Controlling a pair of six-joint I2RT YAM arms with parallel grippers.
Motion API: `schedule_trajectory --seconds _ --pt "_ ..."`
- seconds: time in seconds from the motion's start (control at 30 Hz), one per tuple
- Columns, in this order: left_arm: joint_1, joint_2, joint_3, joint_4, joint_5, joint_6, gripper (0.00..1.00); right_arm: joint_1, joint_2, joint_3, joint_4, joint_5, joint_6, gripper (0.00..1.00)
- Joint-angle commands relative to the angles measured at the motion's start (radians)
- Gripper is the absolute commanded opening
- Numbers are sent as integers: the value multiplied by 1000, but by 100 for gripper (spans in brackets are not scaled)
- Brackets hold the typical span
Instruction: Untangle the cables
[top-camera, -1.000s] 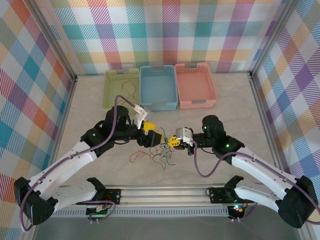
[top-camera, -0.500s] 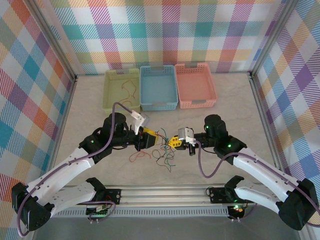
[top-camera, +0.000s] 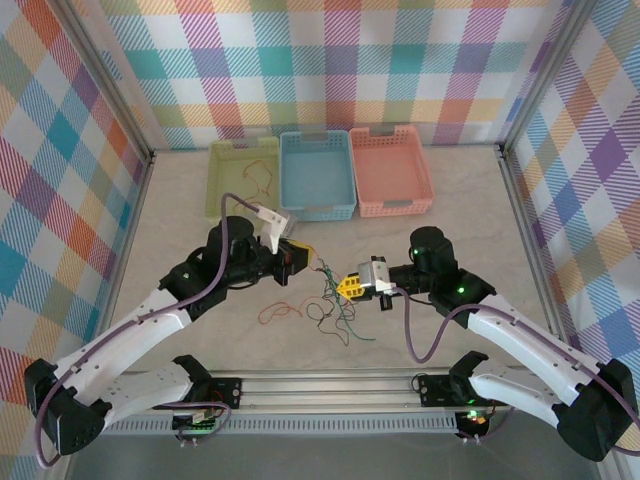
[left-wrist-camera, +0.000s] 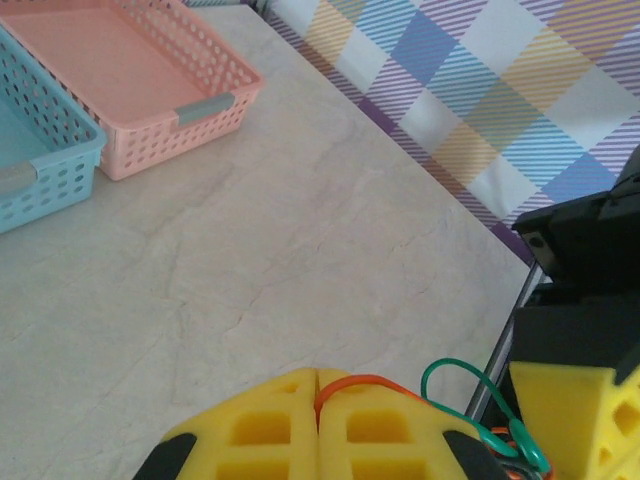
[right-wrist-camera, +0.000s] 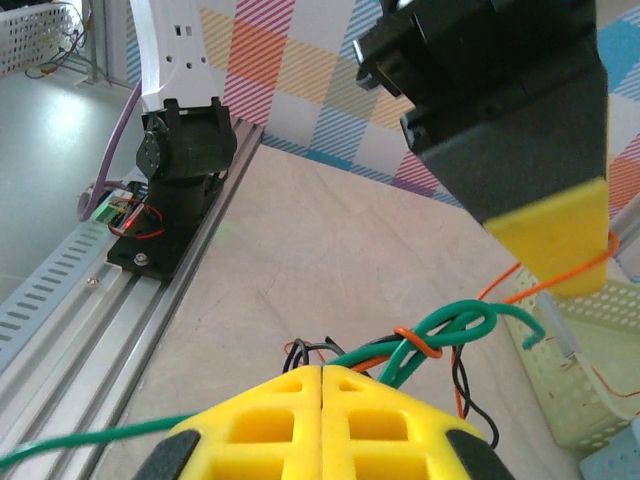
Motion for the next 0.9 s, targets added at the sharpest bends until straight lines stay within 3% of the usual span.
schedule_trajectory --seconds 0.0,0.17,0.33,0.37,0.43,0.47,0.53,0.7,0.87 --pt "10 7 -10 26 -77 -44 0 12 -23 16 -42 -80 -58 0" --pt "43 -5 -29 18 -118 -88 0 11 -32 1 -50 -23 -60 0" --pt "53 -83 -56 132 -17 -78 0 12 -23 -42 -21 135 -11 0" --pt "52 -93 -59 153 8 -75 0 12 -25 -61 34 176 35 8" --pt "51 -92 -46 175 61 -61 0 11 -38 -87 106 226 131 40" --pt "52 -88 -36 171 77 -53 0 11 -54 -88 114 212 159 51" --pt "51 -78 -21 158 98 -30 0 10 -76 -79 147 181 240 63" --pt "51 -81 -20 168 148 26 0 11 -62 31 132 185 464 66" --pt "51 -70 -2 147 192 66 0 11 41 149 58 148 526 62"
